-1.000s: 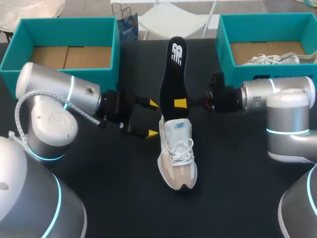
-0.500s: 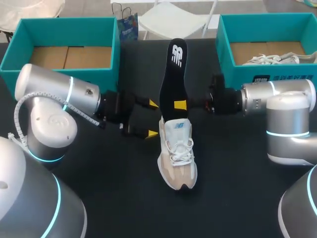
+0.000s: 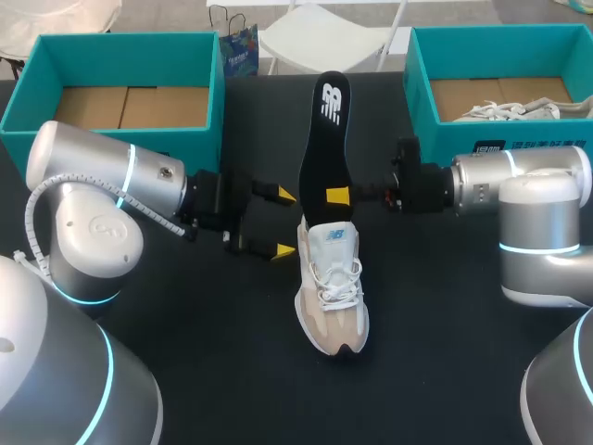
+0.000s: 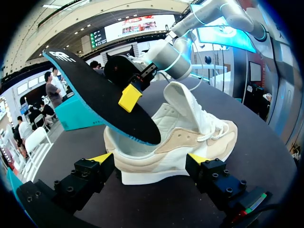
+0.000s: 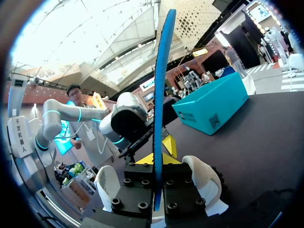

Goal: Take the shoe out of the shoebox, open the shoe tongue, remove and reinsert the insole, then place the shoe into the shoebox

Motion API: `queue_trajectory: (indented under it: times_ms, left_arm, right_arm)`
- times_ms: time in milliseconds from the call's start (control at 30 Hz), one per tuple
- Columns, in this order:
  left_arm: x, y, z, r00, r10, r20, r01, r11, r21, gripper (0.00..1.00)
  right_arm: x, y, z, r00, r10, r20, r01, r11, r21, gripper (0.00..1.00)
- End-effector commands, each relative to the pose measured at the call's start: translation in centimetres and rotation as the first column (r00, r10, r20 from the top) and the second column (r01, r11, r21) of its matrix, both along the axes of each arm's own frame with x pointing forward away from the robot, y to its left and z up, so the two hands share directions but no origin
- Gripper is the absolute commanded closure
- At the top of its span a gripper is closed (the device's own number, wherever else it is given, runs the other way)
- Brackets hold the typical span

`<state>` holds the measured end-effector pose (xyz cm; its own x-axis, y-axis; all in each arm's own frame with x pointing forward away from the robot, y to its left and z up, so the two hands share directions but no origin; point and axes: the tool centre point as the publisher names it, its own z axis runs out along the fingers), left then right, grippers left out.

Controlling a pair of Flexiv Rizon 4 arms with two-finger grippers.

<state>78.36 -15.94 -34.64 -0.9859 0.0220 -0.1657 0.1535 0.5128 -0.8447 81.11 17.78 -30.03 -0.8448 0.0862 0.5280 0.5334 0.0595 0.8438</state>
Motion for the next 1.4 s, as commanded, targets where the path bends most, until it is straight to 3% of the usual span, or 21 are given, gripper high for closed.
queue_trajectory:
  times_ms: [33,500,533,700,933,1100,1400]
  left_arm:
    - [0.0,0.0,0.0,1.0,0.0,0.001,0.0,1.0,0.003,0.0]
    - [0.0,0.0,0.0,1.0,0.0,0.001,0.0,1.0,0.003,0.0]
    - [0.0,0.0,0.0,1.0,0.0,0.001,0.0,1.0,0.003,0.0]
    - [0.0,0.0,0.0,1.0,0.0,0.001,0.0,1.0,0.003,0.0]
    - [0.0,0.0,0.0,1.0,0.0,0.001,0.0,1.0,0.003,0.0]
    - [0.0,0.0,0.0,1.0,0.0,0.001,0.0,1.0,0.003,0.0]
    - [0.0,0.0,0.0,1.0,0.0,0.001,0.0,1.0,0.003,0.0]
  right_arm:
    - [-0.1,0.1,0.0,1.0,-0.003,0.0,0.003,1.0,0.0,1.0]
    - [-0.1,0.1,0.0,1.0,-0.003,0.0,0.003,1.0,0.0,1.0]
    - [-1.9,-0.4,-2.7,0.997,0.003,-0.073,-0.005,1.0,-0.027,1.0]
    - [-2.4,-0.6,-3.5,0.996,-0.004,-0.09,0.001,0.999,-0.033,1.0]
    - [-2.7,-0.7,-3.7,0.993,0.005,-0.115,-0.011,0.999,-0.047,1.0]
    - [-2.8,-0.9,-2.7,0.996,-0.008,-0.086,0.007,1.0,-0.019,1.0]
    - [-2.9,-0.3,-3.6,0.991,0.029,-0.129,-0.031,0.999,-0.011,1.0]
